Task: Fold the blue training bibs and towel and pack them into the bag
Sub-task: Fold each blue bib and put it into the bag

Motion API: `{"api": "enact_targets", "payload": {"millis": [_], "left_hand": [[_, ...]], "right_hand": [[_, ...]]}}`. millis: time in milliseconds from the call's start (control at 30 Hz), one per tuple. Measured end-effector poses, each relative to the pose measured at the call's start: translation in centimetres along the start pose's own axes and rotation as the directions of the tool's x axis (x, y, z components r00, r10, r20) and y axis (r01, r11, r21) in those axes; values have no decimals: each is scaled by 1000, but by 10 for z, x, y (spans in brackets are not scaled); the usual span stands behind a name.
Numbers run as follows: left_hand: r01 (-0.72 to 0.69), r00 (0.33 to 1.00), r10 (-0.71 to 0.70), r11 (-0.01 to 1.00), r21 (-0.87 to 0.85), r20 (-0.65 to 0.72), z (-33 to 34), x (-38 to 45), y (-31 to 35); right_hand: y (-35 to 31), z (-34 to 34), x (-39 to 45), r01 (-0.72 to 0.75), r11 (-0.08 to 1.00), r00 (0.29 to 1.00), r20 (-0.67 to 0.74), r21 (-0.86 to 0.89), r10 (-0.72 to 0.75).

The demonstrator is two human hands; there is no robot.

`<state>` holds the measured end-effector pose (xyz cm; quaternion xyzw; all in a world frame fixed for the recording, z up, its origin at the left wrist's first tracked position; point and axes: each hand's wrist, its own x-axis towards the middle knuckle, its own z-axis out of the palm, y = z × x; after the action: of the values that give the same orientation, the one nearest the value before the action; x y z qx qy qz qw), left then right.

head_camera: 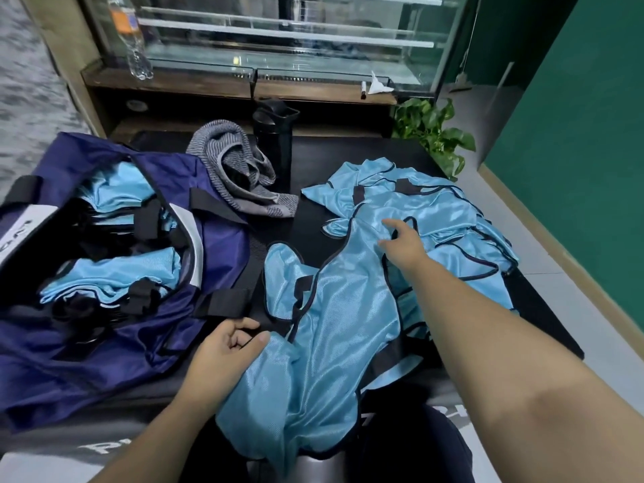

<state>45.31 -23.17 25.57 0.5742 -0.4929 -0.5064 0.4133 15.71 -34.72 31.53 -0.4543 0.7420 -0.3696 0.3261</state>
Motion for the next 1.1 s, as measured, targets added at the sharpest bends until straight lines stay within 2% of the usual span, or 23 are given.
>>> {"api": "enact_targets", "payload": {"millis": [233, 300, 400, 467, 700, 767, 833, 900, 967, 1033, 1100], "left_hand": [[-6, 1000, 6, 1000, -11, -6, -3, -1, 1], [3, 1000, -3, 1000, -16, -17, -3, -4, 6], [-14, 999, 14, 1000, 5, -37, -2, -11, 15], [-22, 998, 24, 999, 39, -51, -1, -15, 18], [-34, 989, 45, 996, 77, -144, 17, -46, 26], [-87, 987, 108, 982, 165, -123, 24, -54, 32], [-160, 984, 174, 961, 226, -40, 30, -61, 47], [-275, 960, 279, 924, 265, 25, 37, -70, 67], [-422, 902, 430, 854, 306, 44, 45, -78, 87], [-538, 826, 559, 746, 393, 69, 51, -85, 105], [-606, 745, 656, 593, 529, 118, 55, -89, 119]], "right_hand": [[-16, -1, -33, 157, 985, 981, -101, -78, -164], [-20, -8, -52, 222, 959, 967, -84, -175, -239], [-19, -22, -81, 360, 850, 916, -27, -384, -400], [-19, -31, -96, 398, 802, 894, -6, -446, -447], [-32, -51, -146, 422, 844, 875, -93, -331, -475], [-36, -50, -160, 429, 858, 880, -86, -282, -468], [-41, -46, -174, 438, 870, 881, -85, -228, -466], [-45, -43, -187, 447, 881, 882, -86, -155, -463], [-49, -41, -198, 452, 888, 884, -86, -84, -459], [-54, -39, -209, 439, 898, 896, -57, -36, -440], [-60, -38, -219, 428, 904, 904, -21, 12, -427]]}}
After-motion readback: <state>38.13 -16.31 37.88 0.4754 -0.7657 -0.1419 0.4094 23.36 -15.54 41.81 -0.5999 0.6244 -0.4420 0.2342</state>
